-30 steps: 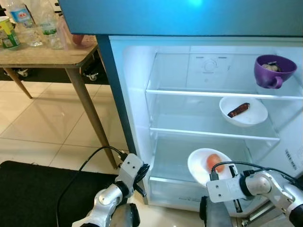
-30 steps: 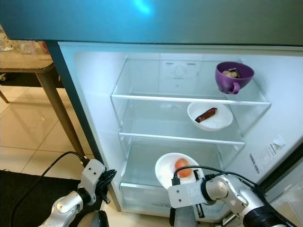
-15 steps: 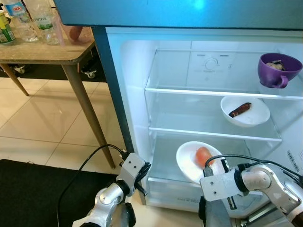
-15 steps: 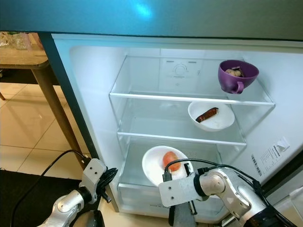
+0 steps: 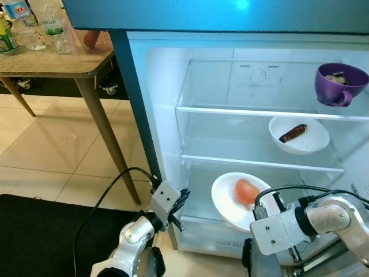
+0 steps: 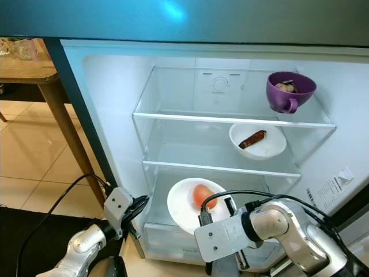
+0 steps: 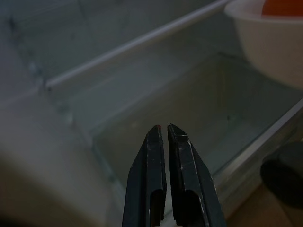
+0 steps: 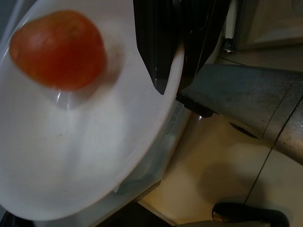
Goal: Restocking fridge
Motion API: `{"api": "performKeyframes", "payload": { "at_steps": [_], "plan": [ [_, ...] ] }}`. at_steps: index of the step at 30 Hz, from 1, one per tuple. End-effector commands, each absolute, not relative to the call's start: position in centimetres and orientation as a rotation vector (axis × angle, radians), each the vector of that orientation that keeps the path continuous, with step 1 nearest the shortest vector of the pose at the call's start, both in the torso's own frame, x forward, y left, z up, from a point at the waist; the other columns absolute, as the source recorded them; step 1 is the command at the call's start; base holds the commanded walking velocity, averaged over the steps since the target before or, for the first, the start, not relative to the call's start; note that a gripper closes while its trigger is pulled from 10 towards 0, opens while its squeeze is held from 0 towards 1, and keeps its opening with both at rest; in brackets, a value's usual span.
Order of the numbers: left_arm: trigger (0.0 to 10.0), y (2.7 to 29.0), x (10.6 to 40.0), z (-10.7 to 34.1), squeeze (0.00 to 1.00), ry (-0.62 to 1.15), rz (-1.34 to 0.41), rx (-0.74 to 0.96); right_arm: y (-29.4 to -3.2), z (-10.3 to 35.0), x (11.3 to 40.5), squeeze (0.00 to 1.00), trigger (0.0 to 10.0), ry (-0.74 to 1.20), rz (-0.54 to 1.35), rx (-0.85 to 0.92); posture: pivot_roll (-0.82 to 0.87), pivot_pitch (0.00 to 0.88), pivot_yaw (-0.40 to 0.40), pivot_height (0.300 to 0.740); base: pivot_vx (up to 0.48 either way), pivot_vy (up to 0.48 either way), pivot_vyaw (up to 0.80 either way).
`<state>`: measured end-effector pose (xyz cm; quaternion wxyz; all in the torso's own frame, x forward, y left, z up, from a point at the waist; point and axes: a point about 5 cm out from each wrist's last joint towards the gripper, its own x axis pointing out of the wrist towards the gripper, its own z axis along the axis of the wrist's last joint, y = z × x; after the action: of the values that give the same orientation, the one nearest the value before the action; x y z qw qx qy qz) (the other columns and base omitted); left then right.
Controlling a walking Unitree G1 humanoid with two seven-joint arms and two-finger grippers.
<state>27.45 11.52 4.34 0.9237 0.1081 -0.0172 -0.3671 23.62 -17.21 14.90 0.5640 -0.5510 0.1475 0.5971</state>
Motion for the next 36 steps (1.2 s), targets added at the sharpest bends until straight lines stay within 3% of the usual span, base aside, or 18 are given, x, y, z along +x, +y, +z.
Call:
{"api": "performKeyframes", "payload": {
  "at_steps": [1,24,36],
  "plan": [
    [10.0,11.3,26.8,4.1,0.00,-0.040,-0.766,0.196,-16.8,16.3,23.5,0.00,10.0,0.287,1.392,-1.308,-0.10,0.031,0.026,0.443,0.000,0.000,0.00],
    [10.0,12.0,25.9,4.1,0.00,-0.057,-0.701,0.136,-14.8,18.4,24.8,0.00,10.0,0.137,1.264,-1.320,-0.10,0.019,0.024,0.443,0.000,0.000,0.00],
    [10.0,11.9,26.3,4.7,0.00,-0.080,-0.678,0.119,-14.2,17.7,29.0,0.00,10.0,0.132,1.137,-1.372,-0.09,0.028,0.014,0.443,0.000,0.000,0.00]
  ]
}}
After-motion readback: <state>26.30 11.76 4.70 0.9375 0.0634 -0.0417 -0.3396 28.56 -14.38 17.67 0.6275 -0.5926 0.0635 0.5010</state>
